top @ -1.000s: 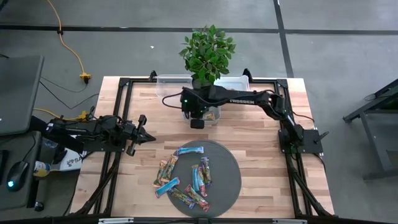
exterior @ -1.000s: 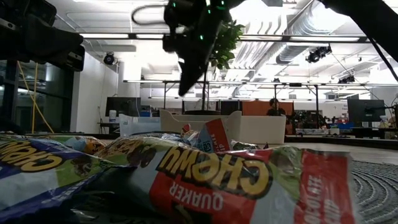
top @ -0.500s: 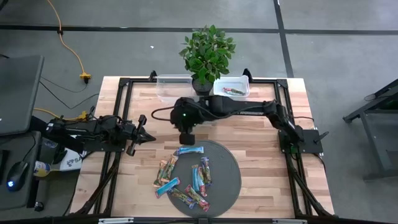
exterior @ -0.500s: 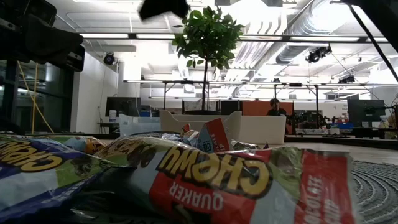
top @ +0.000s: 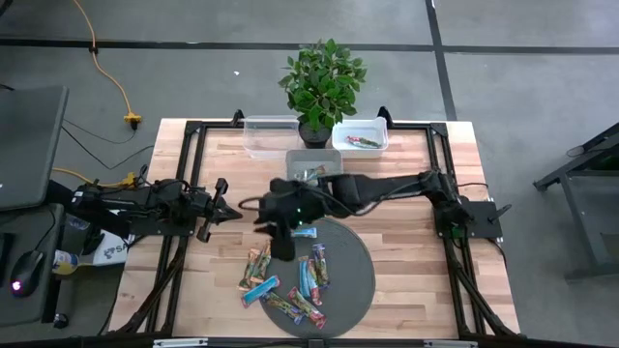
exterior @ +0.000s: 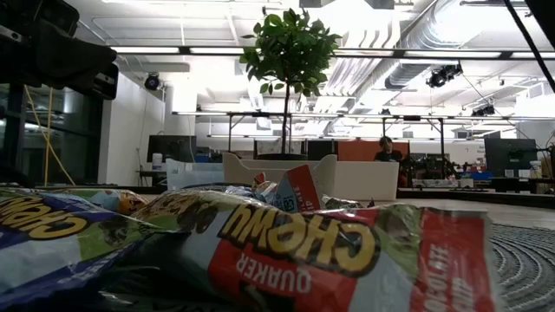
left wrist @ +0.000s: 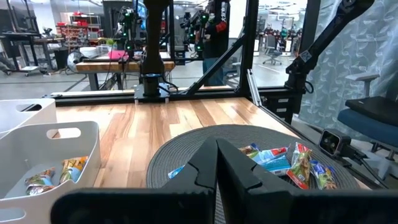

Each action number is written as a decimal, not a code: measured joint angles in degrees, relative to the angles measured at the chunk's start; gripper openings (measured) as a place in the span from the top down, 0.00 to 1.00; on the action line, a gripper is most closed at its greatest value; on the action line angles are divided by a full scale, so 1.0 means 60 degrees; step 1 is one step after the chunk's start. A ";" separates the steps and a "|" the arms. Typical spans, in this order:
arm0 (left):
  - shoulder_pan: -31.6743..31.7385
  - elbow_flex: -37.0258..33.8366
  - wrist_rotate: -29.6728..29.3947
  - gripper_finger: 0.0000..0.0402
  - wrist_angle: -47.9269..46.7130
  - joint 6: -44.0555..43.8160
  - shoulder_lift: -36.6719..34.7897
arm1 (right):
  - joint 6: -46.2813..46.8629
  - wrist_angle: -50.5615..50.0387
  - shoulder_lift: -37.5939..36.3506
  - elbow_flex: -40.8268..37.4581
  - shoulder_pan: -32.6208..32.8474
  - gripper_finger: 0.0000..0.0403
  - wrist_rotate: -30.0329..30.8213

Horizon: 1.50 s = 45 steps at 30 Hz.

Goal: Pick and place Granola Bars by type
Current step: Put the blue granola bar into the transparent bin

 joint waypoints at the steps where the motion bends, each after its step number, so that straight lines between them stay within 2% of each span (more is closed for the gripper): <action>1: -0.0001 0.0000 0.0002 1.00 0.0003 -0.0004 -0.0003 | 0.0106 0.0015 -0.0011 0.0000 0.0117 0.82 0.0009; 7: -0.0001 0.0000 0.0005 1.00 -0.0001 -0.0004 -0.0003 | 0.1065 0.0015 -0.0013 0.0000 0.0717 0.82 0.0182; 17: -0.0001 0.0000 0.0013 1.00 0.0003 0.0000 0.0001 | 0.4244 0.0024 -0.0013 0.0000 0.1546 0.82 0.1635; 24: 0.0003 0.0000 0.0016 1.00 0.0003 0.0000 0.0001 | 0.5817 -0.0292 -0.0013 0.0000 0.1981 0.82 0.2470; 29: 0.0003 0.0002 0.0020 1.00 0.0003 -0.0004 0.0001 | 0.7915 -0.1989 -0.0013 0.0000 0.2300 0.82 0.2983; 35: 0.0000 0.0001 0.0051 1.00 0.0003 -0.0001 -0.0003 | 1.0598 -0.5138 -0.0013 -0.0004 0.2802 0.82 0.4390; 40: -0.0001 0.0000 0.0049 1.00 0.0003 -0.0004 -0.0002 | 1.1453 -0.6351 -0.0004 -0.0004 0.2933 0.82 0.4682; 45: 0.0001 0.0000 0.0045 1.00 0.0003 -0.0001 -0.0003 | 1.1668 -0.6519 0.0056 -0.0355 0.2868 0.82 0.4517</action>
